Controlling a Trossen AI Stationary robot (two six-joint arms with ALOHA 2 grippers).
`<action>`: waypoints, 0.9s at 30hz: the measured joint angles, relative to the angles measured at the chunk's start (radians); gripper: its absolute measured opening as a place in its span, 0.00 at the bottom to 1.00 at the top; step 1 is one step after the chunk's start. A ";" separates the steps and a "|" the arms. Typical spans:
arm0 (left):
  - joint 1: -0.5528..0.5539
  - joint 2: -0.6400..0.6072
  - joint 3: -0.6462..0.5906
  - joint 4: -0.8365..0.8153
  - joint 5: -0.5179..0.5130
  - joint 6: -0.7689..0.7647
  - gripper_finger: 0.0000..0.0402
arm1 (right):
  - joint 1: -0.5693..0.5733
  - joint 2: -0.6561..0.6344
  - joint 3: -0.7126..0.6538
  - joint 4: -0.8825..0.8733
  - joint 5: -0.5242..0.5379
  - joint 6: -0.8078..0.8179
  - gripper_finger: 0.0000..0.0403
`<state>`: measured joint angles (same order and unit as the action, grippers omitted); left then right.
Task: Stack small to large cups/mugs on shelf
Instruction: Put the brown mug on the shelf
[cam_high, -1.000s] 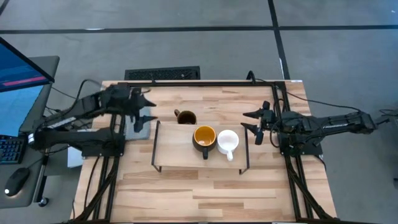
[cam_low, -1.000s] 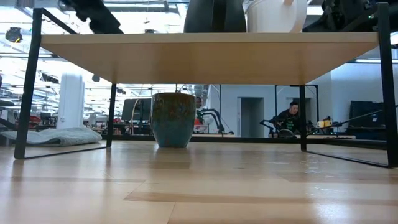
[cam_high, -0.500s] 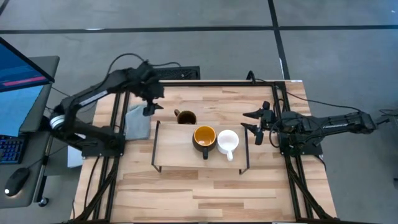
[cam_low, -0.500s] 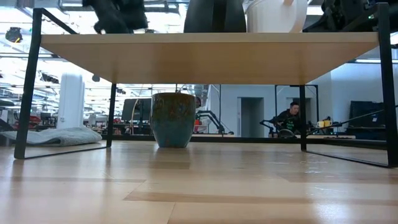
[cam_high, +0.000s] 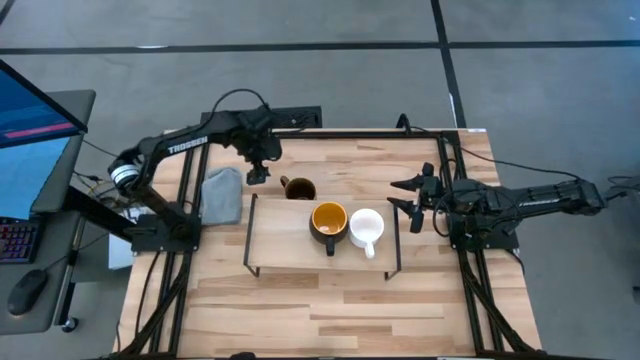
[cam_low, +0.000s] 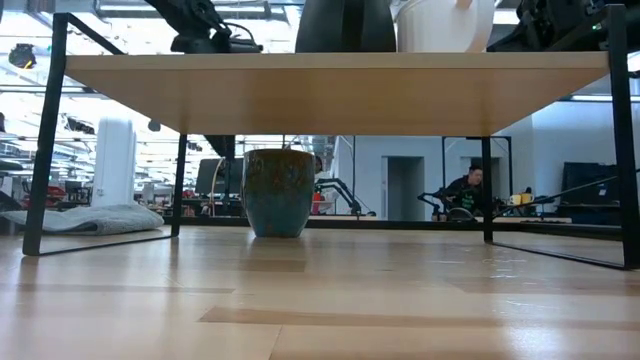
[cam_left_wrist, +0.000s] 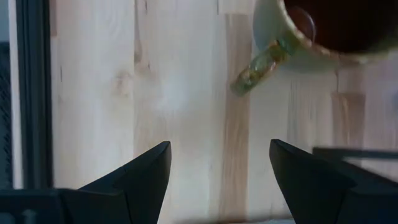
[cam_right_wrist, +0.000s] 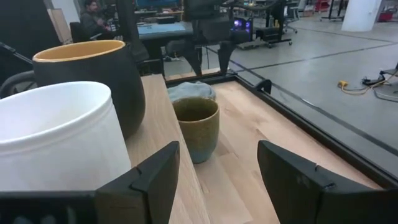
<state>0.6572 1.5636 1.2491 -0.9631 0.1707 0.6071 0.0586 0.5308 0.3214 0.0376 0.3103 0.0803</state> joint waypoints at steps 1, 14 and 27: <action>-0.006 0.002 0.000 0.005 0.000 -0.029 0.66 | 0.000 0.000 0.000 0.000 0.000 0.000 0.59; -0.059 0.004 0.000 0.039 -0.242 -0.069 0.66 | 0.000 0.000 0.001 -0.052 0.002 -0.005 0.59; -0.170 0.004 0.000 0.099 -0.300 0.016 0.66 | -0.038 0.000 0.001 -0.091 0.005 -0.184 0.59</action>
<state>0.4870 1.5681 1.2491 -0.8645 -0.1289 0.6231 0.0203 0.5308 0.3222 -0.0533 0.3156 -0.1034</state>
